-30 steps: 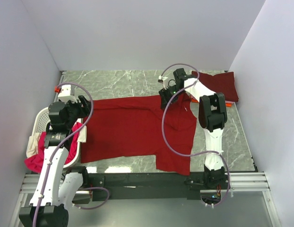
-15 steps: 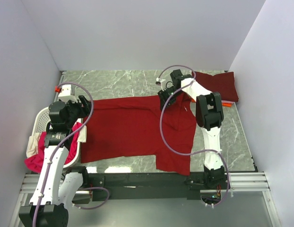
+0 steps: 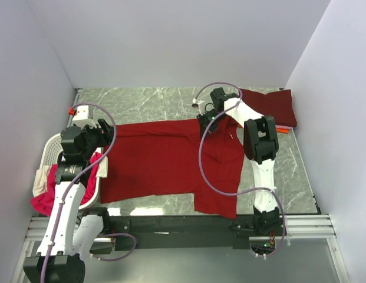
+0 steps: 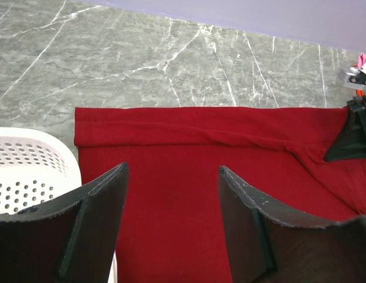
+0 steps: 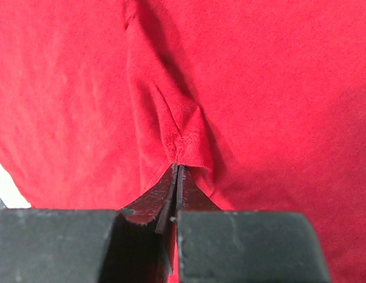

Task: Fold and stack the t-shirts
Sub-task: Fold the tshirt

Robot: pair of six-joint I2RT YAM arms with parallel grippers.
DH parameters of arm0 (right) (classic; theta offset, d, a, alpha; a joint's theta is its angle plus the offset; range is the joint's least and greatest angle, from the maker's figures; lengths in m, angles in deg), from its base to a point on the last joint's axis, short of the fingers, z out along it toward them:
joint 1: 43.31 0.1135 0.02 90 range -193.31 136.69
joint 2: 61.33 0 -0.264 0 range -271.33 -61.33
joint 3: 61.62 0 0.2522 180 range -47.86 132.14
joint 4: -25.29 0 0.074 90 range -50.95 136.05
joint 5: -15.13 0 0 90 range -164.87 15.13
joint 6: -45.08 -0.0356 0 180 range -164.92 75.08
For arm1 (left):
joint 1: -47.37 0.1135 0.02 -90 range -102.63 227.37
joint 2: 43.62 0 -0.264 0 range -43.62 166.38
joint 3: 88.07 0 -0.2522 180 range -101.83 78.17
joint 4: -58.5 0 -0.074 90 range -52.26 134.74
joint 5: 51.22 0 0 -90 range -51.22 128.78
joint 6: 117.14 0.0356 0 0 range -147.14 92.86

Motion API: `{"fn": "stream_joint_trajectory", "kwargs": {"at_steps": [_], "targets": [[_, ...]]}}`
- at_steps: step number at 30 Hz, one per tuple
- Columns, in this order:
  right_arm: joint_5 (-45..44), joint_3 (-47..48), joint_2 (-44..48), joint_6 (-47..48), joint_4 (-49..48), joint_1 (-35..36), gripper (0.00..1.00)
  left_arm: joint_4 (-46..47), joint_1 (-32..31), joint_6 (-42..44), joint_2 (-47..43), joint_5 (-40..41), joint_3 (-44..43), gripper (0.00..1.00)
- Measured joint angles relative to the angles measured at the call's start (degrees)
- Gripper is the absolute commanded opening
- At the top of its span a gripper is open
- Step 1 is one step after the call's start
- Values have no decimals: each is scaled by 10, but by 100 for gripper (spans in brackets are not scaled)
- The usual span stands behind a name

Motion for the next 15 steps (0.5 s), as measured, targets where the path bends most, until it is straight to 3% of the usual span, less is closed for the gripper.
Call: {"fn": "stream_joint_trajectory", "kwargs": {"at_steps": [15], "targets": [[0,-156,131,14,-37,27,0,0,0,0,2,0,0,67]]}}
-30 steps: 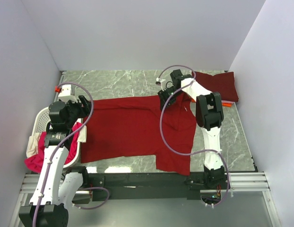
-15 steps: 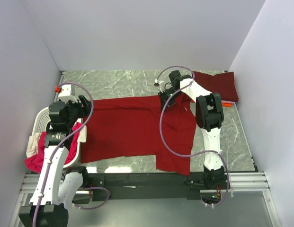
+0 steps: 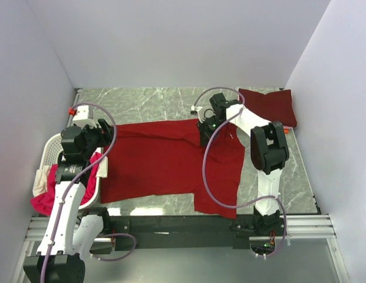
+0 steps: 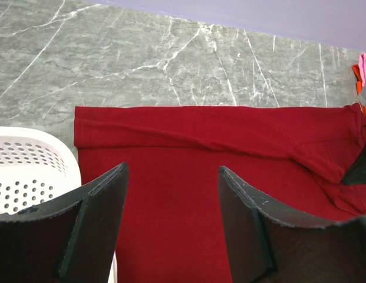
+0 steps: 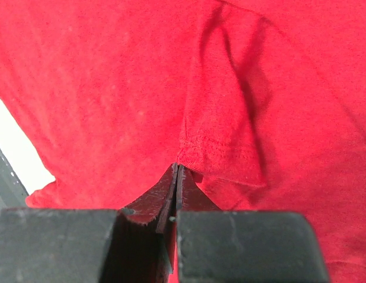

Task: Fold and stack the t-shirts
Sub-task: Fold the tshirt

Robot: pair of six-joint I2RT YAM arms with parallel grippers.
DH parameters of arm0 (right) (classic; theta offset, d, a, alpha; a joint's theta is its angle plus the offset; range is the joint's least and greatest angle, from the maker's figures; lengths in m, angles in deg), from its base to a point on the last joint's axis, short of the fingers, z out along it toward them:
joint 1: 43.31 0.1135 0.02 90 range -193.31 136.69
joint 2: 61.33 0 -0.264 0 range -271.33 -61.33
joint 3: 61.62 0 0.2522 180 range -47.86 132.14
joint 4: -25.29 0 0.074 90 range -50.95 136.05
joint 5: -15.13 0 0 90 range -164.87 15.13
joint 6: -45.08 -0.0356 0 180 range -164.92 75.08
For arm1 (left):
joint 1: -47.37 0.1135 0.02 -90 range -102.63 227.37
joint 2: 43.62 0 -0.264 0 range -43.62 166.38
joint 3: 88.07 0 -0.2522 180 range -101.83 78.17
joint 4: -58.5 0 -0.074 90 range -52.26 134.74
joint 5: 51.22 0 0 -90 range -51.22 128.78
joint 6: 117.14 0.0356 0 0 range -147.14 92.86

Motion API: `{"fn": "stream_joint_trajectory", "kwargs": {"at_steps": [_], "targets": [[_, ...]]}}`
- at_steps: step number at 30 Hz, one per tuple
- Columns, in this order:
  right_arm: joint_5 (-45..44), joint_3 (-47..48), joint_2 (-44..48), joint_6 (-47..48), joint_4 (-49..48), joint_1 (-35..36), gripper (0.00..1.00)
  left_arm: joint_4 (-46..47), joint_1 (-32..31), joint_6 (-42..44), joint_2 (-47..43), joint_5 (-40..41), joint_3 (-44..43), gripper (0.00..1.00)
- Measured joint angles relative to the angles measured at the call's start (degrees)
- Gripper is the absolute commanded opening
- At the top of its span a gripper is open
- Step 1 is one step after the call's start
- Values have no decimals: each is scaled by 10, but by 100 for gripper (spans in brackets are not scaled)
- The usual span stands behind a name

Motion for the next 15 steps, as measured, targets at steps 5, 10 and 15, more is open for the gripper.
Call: {"fn": "stream_joint_trajectory", "kwargs": {"at_steps": [5,10,15], "targets": [[0,-33,13,1,-16,14,0,0,0,0,3,0,0,67],[-4,-52,20,2,-24,21,0,0,0,0,4,0,0,68],[-10,-64,37,3,-30,27,3,0,0,0,5,0,0,67]]}}
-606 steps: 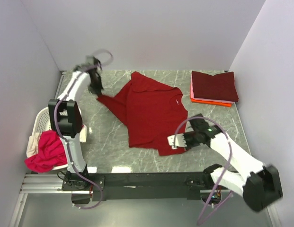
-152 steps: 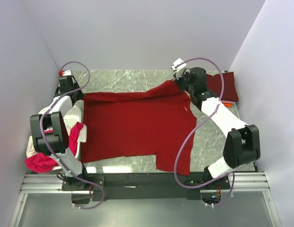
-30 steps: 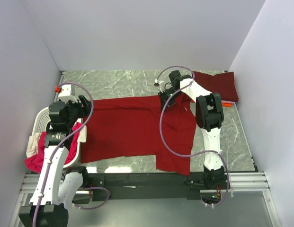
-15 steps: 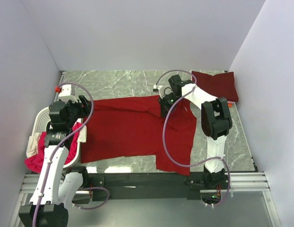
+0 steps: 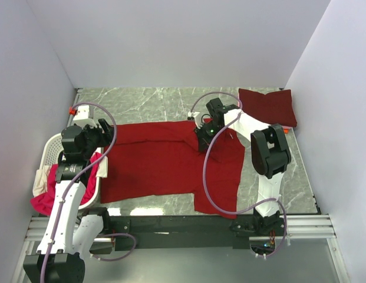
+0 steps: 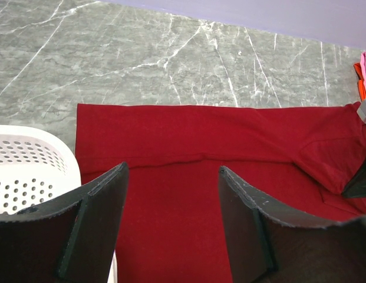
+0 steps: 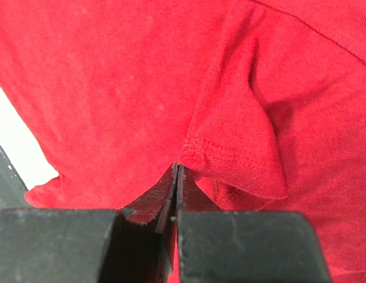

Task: Fold and stack the t-shirts
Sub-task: Fold the tshirt

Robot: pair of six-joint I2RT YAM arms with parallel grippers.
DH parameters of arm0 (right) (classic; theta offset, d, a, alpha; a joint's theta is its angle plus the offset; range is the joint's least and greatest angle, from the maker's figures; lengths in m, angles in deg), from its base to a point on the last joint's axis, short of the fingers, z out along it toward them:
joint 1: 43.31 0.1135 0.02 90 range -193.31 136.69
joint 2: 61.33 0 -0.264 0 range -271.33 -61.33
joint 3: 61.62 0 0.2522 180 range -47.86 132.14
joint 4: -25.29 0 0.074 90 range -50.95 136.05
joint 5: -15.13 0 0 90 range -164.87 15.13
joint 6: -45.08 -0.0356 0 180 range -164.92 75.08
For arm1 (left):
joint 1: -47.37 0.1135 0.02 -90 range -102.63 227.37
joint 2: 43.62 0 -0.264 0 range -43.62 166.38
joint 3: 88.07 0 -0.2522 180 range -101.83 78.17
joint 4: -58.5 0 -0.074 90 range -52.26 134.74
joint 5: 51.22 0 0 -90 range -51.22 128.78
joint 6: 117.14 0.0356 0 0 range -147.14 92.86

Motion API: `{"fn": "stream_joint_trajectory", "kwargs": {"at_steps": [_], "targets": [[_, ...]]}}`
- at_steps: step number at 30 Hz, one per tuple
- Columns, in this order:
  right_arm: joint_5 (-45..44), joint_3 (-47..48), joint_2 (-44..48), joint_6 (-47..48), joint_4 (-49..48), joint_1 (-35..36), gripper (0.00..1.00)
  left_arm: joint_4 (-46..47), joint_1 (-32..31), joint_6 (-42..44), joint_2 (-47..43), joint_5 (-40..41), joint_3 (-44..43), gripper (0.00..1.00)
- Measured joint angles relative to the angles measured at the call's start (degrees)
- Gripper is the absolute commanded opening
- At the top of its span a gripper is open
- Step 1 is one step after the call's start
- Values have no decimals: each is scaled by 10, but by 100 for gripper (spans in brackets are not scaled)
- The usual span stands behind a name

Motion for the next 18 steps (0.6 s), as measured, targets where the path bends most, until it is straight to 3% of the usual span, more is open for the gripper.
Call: {"fn": "stream_joint_trajectory", "kwargs": {"at_steps": [7,12,18], "targets": [[-10,3,3,-12,-9,28,11,0,0,0,0,0,0,68],[-19,33,-9,-31,-10,65,35,0,0,0,0,0,0,67],[-35,52,-10,-36,0,92,41,0,0,0,0,0,0,68]]}}
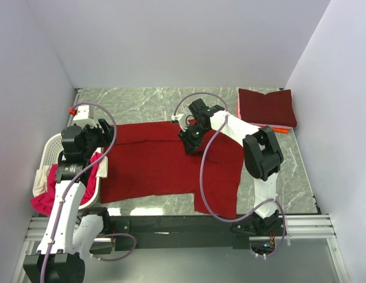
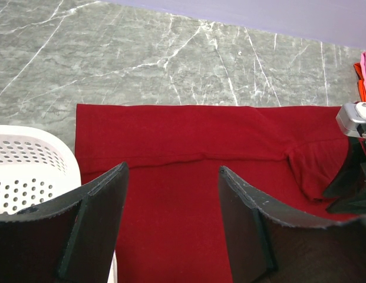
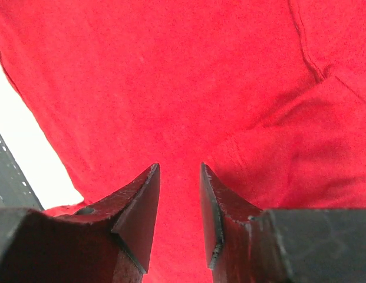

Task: Fold and stack the t-shirts
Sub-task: Fold the tshirt

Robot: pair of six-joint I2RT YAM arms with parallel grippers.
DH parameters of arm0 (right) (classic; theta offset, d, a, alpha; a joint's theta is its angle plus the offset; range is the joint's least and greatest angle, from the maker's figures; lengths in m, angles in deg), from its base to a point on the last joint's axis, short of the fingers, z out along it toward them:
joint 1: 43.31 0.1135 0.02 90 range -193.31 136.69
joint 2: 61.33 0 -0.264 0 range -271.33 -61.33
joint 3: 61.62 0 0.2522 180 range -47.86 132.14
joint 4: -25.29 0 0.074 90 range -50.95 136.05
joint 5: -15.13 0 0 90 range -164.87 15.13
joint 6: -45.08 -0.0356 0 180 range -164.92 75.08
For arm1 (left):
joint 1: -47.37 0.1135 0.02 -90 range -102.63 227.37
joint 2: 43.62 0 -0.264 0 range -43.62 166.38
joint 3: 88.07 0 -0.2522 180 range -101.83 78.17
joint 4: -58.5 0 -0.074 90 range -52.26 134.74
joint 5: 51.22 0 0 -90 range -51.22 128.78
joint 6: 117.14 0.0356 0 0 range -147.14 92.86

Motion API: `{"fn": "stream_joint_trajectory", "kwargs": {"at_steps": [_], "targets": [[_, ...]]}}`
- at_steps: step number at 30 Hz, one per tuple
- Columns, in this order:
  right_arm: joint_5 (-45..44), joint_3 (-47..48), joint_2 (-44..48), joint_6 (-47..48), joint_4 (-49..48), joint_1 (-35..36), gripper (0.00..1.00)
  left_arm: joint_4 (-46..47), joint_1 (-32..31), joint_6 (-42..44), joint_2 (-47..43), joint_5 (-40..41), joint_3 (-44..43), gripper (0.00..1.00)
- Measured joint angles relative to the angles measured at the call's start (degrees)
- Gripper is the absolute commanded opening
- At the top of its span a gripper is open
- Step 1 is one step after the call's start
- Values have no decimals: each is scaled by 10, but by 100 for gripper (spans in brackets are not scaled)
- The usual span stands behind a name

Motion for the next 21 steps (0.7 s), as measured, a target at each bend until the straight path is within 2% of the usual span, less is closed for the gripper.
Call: {"fn": "stream_joint_trajectory", "kwargs": {"at_steps": [3,12,14,21], "targets": [[-5,0,2,7,15,-10,39,0,0,0,0,0,0,68],[-10,2,12,9,18,-113,29,0,0,0,6,-9,0,67],[-19,5,2,5,16,-108,25,0,0,0,10,-10,0,68],[-46,9,-49,-1,10,-51,22,0,0,0,12,-16,0,67]]}}
